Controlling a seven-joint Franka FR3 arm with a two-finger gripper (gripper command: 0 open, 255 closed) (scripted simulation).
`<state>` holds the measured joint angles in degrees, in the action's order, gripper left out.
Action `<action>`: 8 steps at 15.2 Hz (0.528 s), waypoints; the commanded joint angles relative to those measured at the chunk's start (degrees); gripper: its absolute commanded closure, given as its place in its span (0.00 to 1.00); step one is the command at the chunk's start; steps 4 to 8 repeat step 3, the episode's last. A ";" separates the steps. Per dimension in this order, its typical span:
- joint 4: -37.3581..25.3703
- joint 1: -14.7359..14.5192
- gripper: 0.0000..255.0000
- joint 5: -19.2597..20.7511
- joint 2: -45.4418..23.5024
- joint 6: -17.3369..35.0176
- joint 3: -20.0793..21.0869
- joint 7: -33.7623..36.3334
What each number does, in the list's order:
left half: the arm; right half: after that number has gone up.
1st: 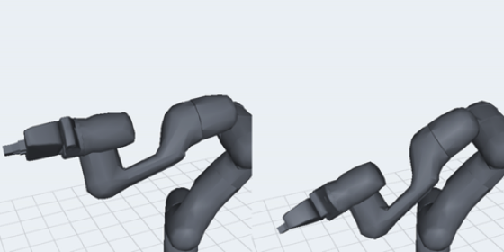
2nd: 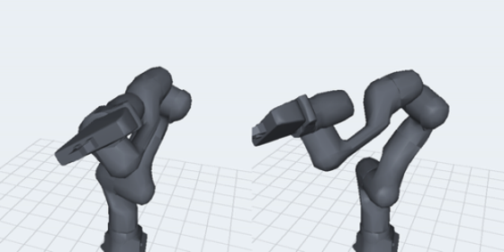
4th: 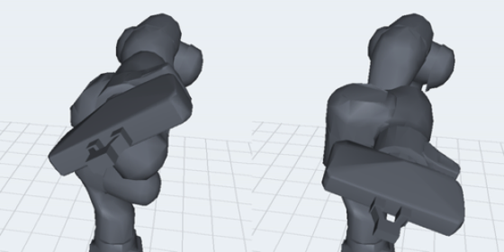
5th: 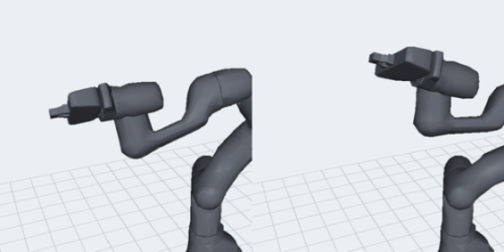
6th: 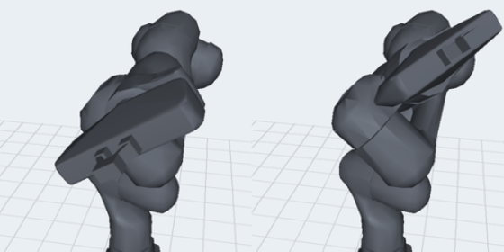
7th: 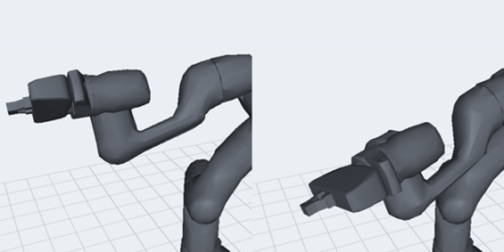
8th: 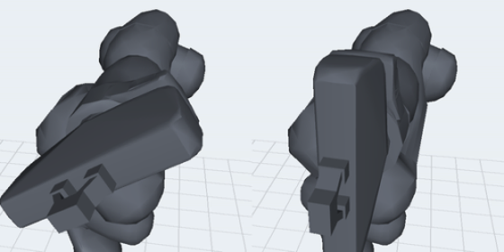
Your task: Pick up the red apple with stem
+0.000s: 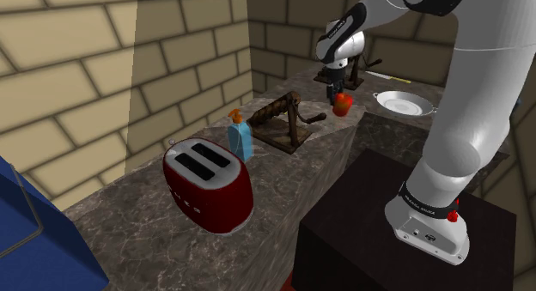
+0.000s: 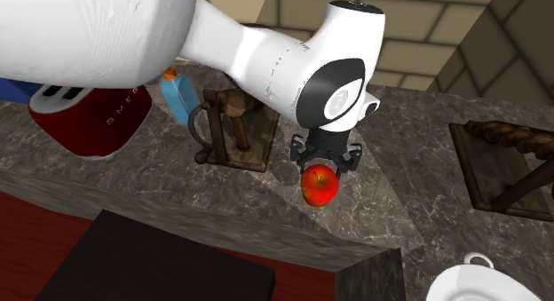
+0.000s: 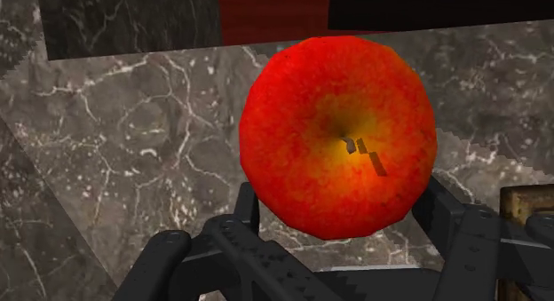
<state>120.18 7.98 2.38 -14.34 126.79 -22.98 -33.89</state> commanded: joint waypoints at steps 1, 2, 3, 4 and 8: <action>-0.63 -0.14 1.00 0.31 0.81 -1.41 -0.10 0.14; -0.65 -0.15 1.00 0.35 0.89 -1.51 -0.11 0.15; -0.66 -0.15 1.00 0.34 0.88 -1.51 -0.11 0.15; -0.66 -0.15 1.00 0.34 0.88 -1.51 -0.11 0.15; -0.66 -0.15 1.00 0.34 0.88 -1.51 -0.11 0.15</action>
